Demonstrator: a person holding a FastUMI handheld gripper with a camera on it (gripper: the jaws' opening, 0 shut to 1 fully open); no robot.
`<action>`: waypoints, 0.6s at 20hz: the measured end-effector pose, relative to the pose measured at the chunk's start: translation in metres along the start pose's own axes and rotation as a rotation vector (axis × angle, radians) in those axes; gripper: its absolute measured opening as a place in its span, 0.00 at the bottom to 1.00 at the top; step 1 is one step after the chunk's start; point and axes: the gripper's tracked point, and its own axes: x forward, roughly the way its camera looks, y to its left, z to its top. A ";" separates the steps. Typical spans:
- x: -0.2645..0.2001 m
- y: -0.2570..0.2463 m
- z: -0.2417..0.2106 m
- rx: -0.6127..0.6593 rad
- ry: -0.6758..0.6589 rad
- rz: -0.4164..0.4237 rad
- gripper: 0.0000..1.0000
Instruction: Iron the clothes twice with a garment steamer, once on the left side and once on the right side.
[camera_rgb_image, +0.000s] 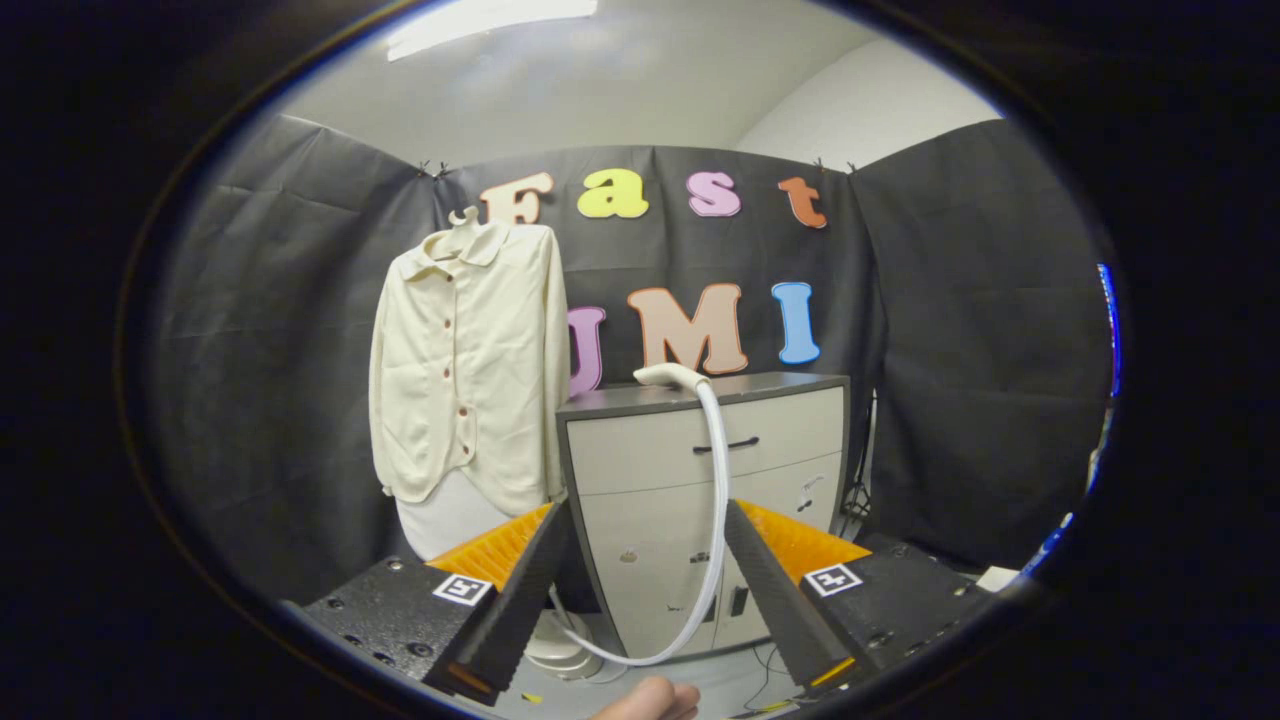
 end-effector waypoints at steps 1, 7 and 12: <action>0.002 0.001 0.000 0.000 0.003 0.003 0.98; 0.019 0.003 -0.008 0.002 0.031 0.002 0.98; 0.044 -0.003 0.003 0.009 0.030 -0.021 0.98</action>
